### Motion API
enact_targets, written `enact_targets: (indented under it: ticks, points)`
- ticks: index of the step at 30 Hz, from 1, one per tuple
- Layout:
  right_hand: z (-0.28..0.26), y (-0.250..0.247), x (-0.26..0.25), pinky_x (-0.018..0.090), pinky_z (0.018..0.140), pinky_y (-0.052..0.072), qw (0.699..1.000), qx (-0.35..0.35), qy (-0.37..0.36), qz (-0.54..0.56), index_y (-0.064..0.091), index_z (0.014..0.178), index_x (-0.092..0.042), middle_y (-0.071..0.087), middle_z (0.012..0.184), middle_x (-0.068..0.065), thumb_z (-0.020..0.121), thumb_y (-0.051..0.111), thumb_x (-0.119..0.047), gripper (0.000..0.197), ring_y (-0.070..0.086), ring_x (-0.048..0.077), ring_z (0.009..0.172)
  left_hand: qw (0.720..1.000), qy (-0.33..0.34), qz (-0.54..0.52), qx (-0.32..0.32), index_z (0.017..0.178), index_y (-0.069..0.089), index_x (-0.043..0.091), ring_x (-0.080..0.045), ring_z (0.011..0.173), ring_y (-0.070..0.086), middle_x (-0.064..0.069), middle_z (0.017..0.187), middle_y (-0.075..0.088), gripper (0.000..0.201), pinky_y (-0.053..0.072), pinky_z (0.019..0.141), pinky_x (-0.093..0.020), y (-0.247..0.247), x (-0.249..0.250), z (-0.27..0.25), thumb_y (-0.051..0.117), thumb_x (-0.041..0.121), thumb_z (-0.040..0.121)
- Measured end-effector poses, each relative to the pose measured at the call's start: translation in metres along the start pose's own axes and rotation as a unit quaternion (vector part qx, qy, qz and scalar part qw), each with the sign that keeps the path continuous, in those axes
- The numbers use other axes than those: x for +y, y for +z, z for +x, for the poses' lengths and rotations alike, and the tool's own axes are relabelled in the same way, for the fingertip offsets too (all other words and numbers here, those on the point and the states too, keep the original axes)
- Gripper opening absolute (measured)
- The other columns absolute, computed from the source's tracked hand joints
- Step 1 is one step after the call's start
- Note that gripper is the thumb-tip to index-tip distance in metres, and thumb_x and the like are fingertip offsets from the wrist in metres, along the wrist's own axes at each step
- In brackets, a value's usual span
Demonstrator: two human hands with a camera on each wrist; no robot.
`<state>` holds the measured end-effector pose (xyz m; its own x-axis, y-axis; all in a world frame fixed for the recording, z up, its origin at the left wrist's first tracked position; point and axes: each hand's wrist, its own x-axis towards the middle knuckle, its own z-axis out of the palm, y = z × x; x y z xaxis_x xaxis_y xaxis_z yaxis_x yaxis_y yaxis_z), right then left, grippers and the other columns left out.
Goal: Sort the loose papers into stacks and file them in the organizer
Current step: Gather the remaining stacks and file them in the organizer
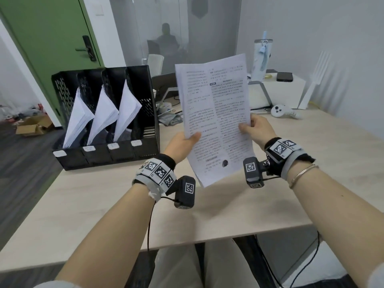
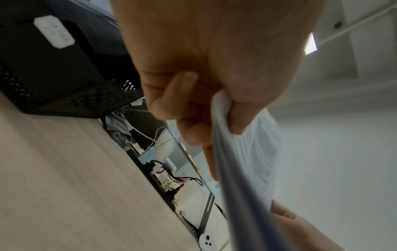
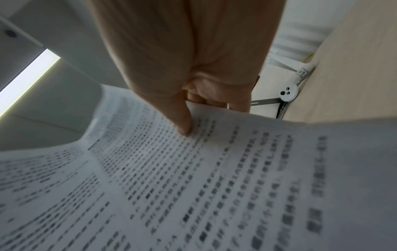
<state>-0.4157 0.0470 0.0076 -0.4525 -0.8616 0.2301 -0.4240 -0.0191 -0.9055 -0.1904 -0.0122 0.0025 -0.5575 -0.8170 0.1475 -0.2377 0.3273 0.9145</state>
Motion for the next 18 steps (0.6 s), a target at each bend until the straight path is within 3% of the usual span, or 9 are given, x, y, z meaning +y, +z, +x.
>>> enact_targets:
  ticks: [3, 6, 9, 11, 13, 15, 16, 18]
  points:
    - [-0.001, 0.016, -0.003, 0.04, 0.101, 0.045, 1.0, 0.006, 0.02, 0.007, 0.035, 0.14, -0.013, 0.054, 0.13, 0.01, 0.088, 0.058, -0.002, 0.059, 0.054, 0.02, 0.113, 0.999, -0.005, 0.019, 0.034, 0.115, 0.062, 0.007, -0.025, 0.102, 0.063, -0.009, 0.11, 0.066, 0.031, 0.05, 0.09, -0.039, -0.009, -0.001, 0.003, 0.044, 0.028, 0.099]
    - [-0.004, 0.029, 0.002, 0.039, 0.11, 0.032, 0.998, -0.001, 0.031, -0.063, 0.02, 0.149, -0.015, 0.035, 0.148, 0.01, 0.083, 0.068, -0.007, 0.082, 0.037, 0.023, 0.134, 0.995, -0.002, 0.074, 0.063, 0.104, 0.064, 0.0, -0.033, 0.097, 0.062, -0.021, 0.102, 0.066, 0.036, 0.048, 0.087, -0.044, -0.021, -0.004, 0.008, 0.041, 0.028, 0.101]
    - [-0.013, 0.044, 0.005, 0.032, 0.111, 0.025, 0.995, -0.017, 0.029, -0.092, 0.028, 0.147, -0.014, 0.032, 0.151, 0.007, 0.085, 0.067, -0.011, 0.073, 0.03, 0.022, 0.139, 0.987, 0.011, 0.102, 0.122, 0.094, 0.063, -0.003, -0.037, 0.091, 0.062, -0.027, 0.097, 0.065, 0.041, 0.049, 0.082, -0.047, -0.036, -0.008, 0.011, 0.04, 0.03, 0.101]
    - [-0.019, 0.058, 0.003, 0.037, 0.109, 0.031, 0.997, -0.041, 0.063, -0.029, 0.033, 0.145, -0.018, 0.039, 0.147, 0.009, 0.088, 0.064, -0.014, 0.065, 0.037, 0.024, 0.133, 0.981, 0.009, 0.098, 0.165, 0.093, 0.063, -0.004, -0.035, 0.09, 0.061, -0.022, 0.095, 0.065, 0.042, 0.049, 0.082, -0.044, -0.042, -0.008, 0.013, 0.039, 0.031, 0.101]
    - [-0.024, 0.071, -0.004, 0.042, 0.097, 0.045, 0.988, -0.09, 0.108, 0.069, 0.034, 0.145, -0.022, 0.05, 0.136, 0.014, 0.091, 0.06, -0.014, 0.061, 0.052, 0.028, 0.119, 0.977, 0.002, 0.09, 0.192, 0.087, 0.062, 0.0, -0.034, 0.089, 0.061, -0.016, 0.089, 0.062, 0.041, 0.049, 0.08, -0.043, -0.044, -0.007, 0.014, 0.039, 0.031, 0.1]
    - [-0.026, 0.08, -0.014, 0.04, 0.082, 0.054, 0.976, -0.118, 0.117, 0.14, 0.035, 0.143, -0.02, 0.056, 0.127, 0.018, 0.092, 0.056, -0.004, 0.058, 0.06, 0.029, 0.104, 0.976, -0.002, 0.085, 0.2, 0.075, 0.057, 0.004, -0.033, 0.084, 0.06, -0.013, 0.082, 0.059, 0.041, 0.049, 0.08, -0.042, -0.045, -0.007, 0.013, 0.039, 0.031, 0.1]
    - [-0.024, 0.084, -0.017, 0.037, 0.076, 0.057, 0.975, -0.113, 0.109, 0.159, 0.037, 0.142, -0.017, 0.056, 0.125, 0.019, 0.091, 0.053, 0.003, 0.057, 0.062, 0.028, 0.1, 0.976, -0.003, 0.082, 0.202, 0.075, 0.058, 0.004, -0.032, 0.082, 0.059, -0.014, 0.082, 0.06, 0.041, 0.049, 0.079, -0.041, -0.045, -0.008, 0.012, 0.039, 0.031, 0.1]
    - [-0.021, 0.091, -0.022, 0.032, 0.068, 0.058, 0.976, -0.089, 0.098, 0.174, 0.042, 0.137, -0.013, 0.056, 0.125, 0.018, 0.088, 0.048, 0.013, 0.055, 0.062, 0.026, 0.096, 0.976, -0.005, 0.072, 0.204, 0.091, 0.064, 0.0, -0.029, 0.083, 0.06, -0.014, 0.089, 0.064, 0.038, 0.051, 0.073, -0.034, -0.047, -0.008, 0.01, 0.042, 0.031, 0.099]
